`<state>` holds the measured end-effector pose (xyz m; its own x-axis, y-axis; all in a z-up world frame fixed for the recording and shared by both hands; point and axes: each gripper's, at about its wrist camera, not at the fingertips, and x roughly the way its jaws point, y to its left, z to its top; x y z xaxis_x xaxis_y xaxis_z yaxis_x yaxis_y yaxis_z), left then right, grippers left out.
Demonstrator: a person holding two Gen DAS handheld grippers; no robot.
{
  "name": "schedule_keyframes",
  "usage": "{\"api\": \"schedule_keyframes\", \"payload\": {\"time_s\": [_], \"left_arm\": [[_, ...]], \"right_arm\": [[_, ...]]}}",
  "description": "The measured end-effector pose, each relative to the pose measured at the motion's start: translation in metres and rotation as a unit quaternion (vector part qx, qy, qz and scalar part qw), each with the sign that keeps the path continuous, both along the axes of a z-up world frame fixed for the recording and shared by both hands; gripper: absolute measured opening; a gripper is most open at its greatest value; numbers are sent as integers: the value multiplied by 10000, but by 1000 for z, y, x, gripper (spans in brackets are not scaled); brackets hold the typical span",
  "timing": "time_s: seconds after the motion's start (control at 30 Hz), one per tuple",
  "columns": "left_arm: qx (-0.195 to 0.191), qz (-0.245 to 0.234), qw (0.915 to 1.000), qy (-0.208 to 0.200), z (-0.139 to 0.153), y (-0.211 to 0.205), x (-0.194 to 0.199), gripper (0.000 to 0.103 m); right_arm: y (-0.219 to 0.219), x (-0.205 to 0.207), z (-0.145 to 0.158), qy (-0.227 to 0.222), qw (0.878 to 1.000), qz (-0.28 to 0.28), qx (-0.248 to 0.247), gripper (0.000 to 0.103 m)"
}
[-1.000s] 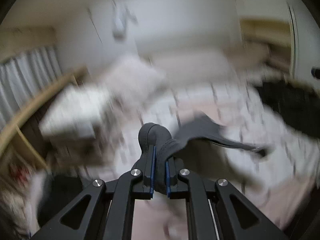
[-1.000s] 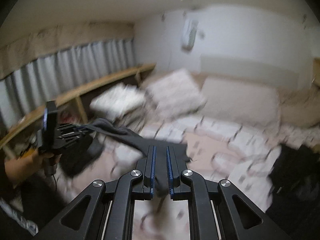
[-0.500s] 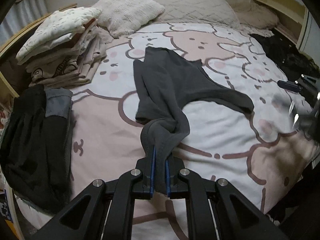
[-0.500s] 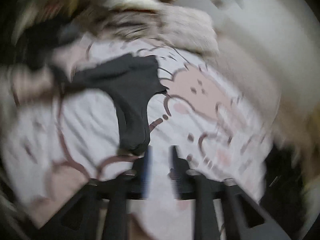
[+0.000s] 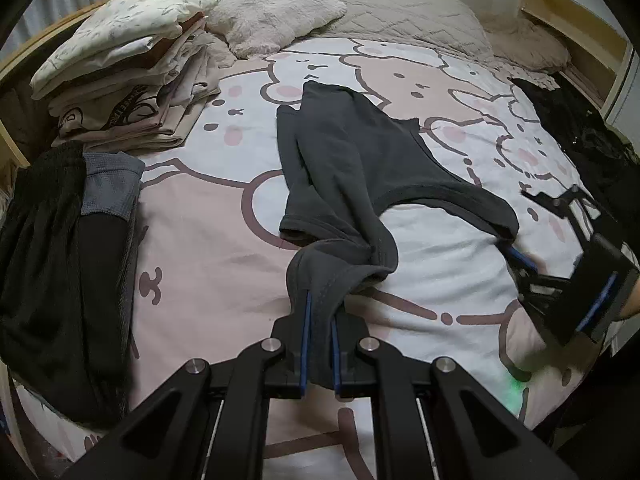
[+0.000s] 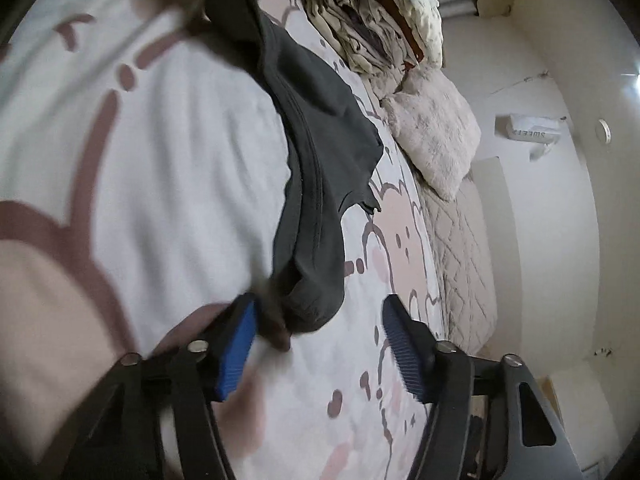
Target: Fold clothes
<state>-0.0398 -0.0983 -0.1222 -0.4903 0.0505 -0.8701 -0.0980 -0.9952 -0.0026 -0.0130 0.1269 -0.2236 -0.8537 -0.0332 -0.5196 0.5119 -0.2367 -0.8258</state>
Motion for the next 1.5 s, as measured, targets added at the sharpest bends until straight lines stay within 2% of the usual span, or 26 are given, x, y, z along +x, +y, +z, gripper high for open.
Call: {"api": "schedule_keyframes", "payload": {"time_s": [0.1, 0.17, 0.2, 0.27, 0.33, 0.47, 0.53, 0.63, 0.73, 0.8, 0.9, 0.93, 0.97, 1.0, 1.03, 1.07, 1.13, 1.2, 1.27, 1.33, 1.43, 1.5], "left_arm": [[-4, 10, 10000, 21, 2, -1, -1, 9], [-56, -1, 9999, 86, 5, -2, 0, 9], [-80, -14, 9999, 125, 7, -2, 1, 9], [-128, -38, 9997, 202, 12, -2, 3, 9], [-175, -137, 9993, 290, 17, 3, 6, 9], [-238, -586, 9972, 408, 26, 26, 23, 9], [-212, -849, 9953, 414, 30, 38, 33, 9], [-95, -1213, 9924, 200, 29, 53, 47, 9], [-29, -1527, 9879, -268, 15, 67, 56, 9], [-6, -1666, 9838, -668, 0, 73, 58, 9], [36, -1774, 9774, -1145, -20, 83, 58, 10], [-10, -1798, 9759, -1240, -24, 87, 59, 20], [-62, -1811, 9750, -1287, -26, 90, 60, 29], [-36, -1828, 9748, -1279, -23, 91, 62, 50], [12, -1846, 9747, -1259, -20, 91, 64, 62], [59, -1864, 9746, -1239, -16, 92, 67, 63], [294, -1890, 9734, -1259, -3, 85, 68, 63], [500, -1891, 9729, -1236, 14, 78, 66, 63], [425, -1780, 9779, -1012, 31, 73, 47, 64], [388, -1604, 9833, -764, 38, 70, 19, 64], [561, -1138, 9902, -577, 29, 65, -44, 63], [882, -755, 9910, -671, 12, 66, -88, 58]], "right_arm": [[-8, -9, -10, 89, 9998, 101, 136, 38], [-12, -11, -13, 89, 9994, 148, 303, 13], [-13, -12, -13, 117, 9989, 170, 410, 11], [4, -14, 12, 284, 9987, -7, 413, 6], [21, -16, 38, 456, 9979, -194, 406, 6], [55, -20, 90, 799, 9944, -569, 392, 6], [75, -1, 120, 722, 9938, -776, 326, 6], [95, 36, 141, 313, 9943, -919, 440, 6], [109, 75, 136, -599, 9920, -942, 586, 6], [109, 93, 118, -1254, 9868, -764, 687, 6], [98, 113, 75, -1731, 9799, -353, 929, 6], [94, 116, 63, -1796, 9785, -280, 974, 9], [90, 116, 54, -1869, 9773, -268, 966, 23], [85, 115, 45, -1942, 9760, -261, 953, 38], [80, 115, 41, -1959, 9766, -244, 853, 74], [76, 117, 39, -1920, 9786, -179, 724, 86], [70, 122, 48, -2054, 9775, -5, 478, 86], [67, 120, 64, -2454, 9693, 36, 154, 86], [70, 104, 91, -2845, 9573, -95, -506, 86], [73, 88, 117, -3218, 9392, -233, -1178, 86], [87, 36, 136, -3164, 9206, -901, -2104, 86], [97, 1, 148, -3093, 9017, -1350, -2705, 86]]}}
